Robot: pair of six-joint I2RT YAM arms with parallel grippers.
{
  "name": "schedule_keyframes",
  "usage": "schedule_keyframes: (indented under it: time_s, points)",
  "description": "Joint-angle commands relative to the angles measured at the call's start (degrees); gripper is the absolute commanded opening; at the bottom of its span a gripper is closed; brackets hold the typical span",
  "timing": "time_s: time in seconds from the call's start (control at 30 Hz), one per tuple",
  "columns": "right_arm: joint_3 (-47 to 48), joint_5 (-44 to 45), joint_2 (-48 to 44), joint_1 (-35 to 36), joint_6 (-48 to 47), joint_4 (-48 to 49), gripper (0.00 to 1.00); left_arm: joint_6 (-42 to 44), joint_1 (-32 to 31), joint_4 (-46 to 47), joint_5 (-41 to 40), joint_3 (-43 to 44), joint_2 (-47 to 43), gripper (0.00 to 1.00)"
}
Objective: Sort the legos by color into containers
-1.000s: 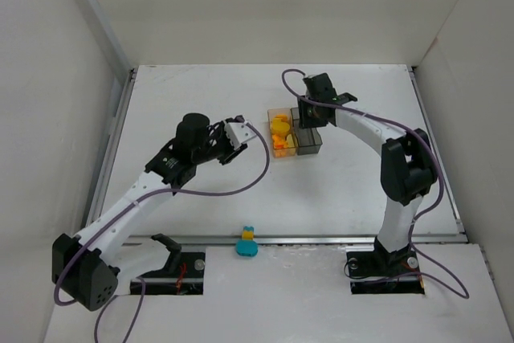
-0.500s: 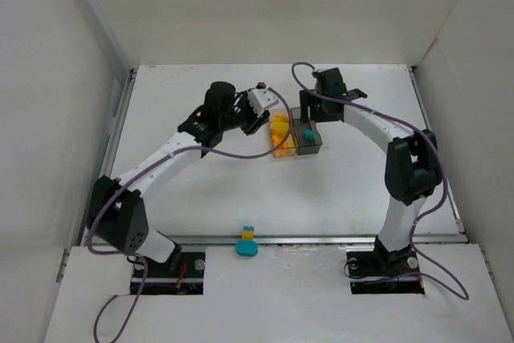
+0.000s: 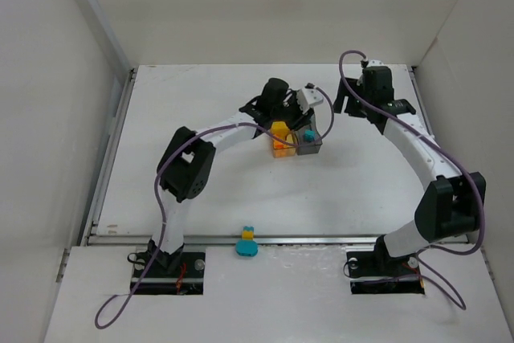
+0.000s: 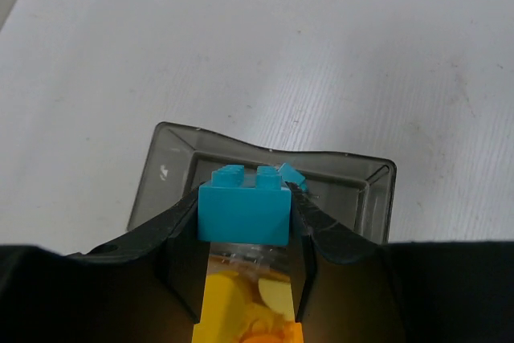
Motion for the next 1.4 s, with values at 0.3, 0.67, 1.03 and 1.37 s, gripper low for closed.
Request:
schedule_keyframes:
  time_s: [0.3, 0.67, 1.03, 1.37]
  points:
    - [-1.4, 1.1, -2.7, 0.4, -4.0, -0.2, 0.82, 0.6, -0.7, 1.8, -1.0, 4.2, 1.6, 1.00]
    - [0.4, -0.3, -9.8, 6.7, -6.0, -4.5, 0.91, -6.7, 4.0, -6.9, -24.0, -3.5, -26.1, 1.00]
    - [-9.4, -5.7, -0.7, 47.5, -6.2, -3.3, 0.91, -21.6, 19.0, -17.4, -54.4, -35.9, -58.8, 1.00]
    - [-4.6, -10.0, 5.0, 57.8, -17.0, -6.4, 0.64, -20.8, 19.0, -10.1, -54.1, -46.8, -67.7, 1.00]
